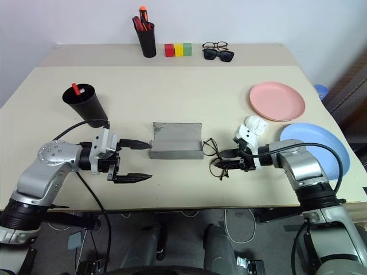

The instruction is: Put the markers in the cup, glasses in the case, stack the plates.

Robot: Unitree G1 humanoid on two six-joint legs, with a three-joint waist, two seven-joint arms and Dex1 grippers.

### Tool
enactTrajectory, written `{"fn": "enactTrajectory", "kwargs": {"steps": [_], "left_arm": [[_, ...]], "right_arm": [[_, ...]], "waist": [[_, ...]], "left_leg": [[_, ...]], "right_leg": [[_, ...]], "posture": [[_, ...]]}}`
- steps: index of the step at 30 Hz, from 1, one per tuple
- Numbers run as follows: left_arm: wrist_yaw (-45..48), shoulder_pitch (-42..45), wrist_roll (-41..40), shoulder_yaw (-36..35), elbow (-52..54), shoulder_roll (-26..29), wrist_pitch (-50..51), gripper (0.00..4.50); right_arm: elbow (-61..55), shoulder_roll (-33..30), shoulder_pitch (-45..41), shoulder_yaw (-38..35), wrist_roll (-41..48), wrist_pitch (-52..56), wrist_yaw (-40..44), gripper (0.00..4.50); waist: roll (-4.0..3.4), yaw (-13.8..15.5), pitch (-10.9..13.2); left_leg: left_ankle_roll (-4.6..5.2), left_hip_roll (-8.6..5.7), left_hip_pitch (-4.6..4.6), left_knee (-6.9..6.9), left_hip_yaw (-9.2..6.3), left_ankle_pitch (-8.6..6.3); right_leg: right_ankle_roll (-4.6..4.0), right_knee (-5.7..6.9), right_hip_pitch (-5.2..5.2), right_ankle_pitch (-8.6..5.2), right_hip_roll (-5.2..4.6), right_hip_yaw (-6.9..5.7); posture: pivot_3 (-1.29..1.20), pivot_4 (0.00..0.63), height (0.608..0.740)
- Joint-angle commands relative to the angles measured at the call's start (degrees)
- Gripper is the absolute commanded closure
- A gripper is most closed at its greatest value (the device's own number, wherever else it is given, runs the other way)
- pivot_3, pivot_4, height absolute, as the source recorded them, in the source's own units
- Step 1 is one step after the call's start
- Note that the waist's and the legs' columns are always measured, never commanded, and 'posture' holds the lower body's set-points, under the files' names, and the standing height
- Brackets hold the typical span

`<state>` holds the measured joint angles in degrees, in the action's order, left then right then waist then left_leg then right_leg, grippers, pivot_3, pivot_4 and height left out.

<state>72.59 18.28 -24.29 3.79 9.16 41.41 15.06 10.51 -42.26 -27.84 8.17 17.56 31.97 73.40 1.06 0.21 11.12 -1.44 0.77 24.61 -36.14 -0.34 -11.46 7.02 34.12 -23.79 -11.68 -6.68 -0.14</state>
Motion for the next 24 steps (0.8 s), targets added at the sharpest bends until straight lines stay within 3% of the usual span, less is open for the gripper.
{"fn": "enactTrajectory", "kwargs": {"steps": [1,7,17,24], "left_arm": [[-0.2,-0.2,-0.6,-0.5,1.9,0.5,0.3,0.0],[-0.5,-0.4,-0.6,-0.5,2.2,0.4,0.7,0.0],[-0.6,-0.4,-0.4,-0.2,1.9,0.1,0.5,0.0],[-0.9,-0.8,-0.7,-0.3,2.3,0.1,1.1,0.0]], "right_arm": [[-0.2,0.1,-1.5,-0.2,0.0,-0.7,0.4,2.3],[-0.4,0.1,-2.6,0.1,0.4,0.6,0.7,2.3],[0.0,-1.6,-9.5,-0.2,9.2,24.7,3.4,2.3],[3.8,-0.9,-12.6,1.1,11.3,32.2,4.0,2.3]], "waist": [[0.0,0.0,0.0],[0.0,0.0,0.0],[0.0,0.0,0.0],[0.0,0.0,0.0]], "left_leg": [[0.0,0.0,0.0,0.0,0.0,0.0],[0.0,0.0,0.0,0.0,0.0,0.0],[0.0,0.01,0.09,0.0,0.0,0.0],[0.01,0.01,0.45,-0.04,0.0,0.01]], "right_leg": [[0.0,0.0,0.0,0.0,0.0,0.0],[0.0,0.0,0.0,0.0,0.0,0.0],[-0.01,0.01,-0.11,0.01,0.0,0.0],[-0.02,0.05,-0.47,0.02,0.0,0.0]], "posture": [[0.0,0.15,0.74],[0.0,0.15,0.74],[0.0,0.15,0.74],[0.0,0.15,0.74]]}}
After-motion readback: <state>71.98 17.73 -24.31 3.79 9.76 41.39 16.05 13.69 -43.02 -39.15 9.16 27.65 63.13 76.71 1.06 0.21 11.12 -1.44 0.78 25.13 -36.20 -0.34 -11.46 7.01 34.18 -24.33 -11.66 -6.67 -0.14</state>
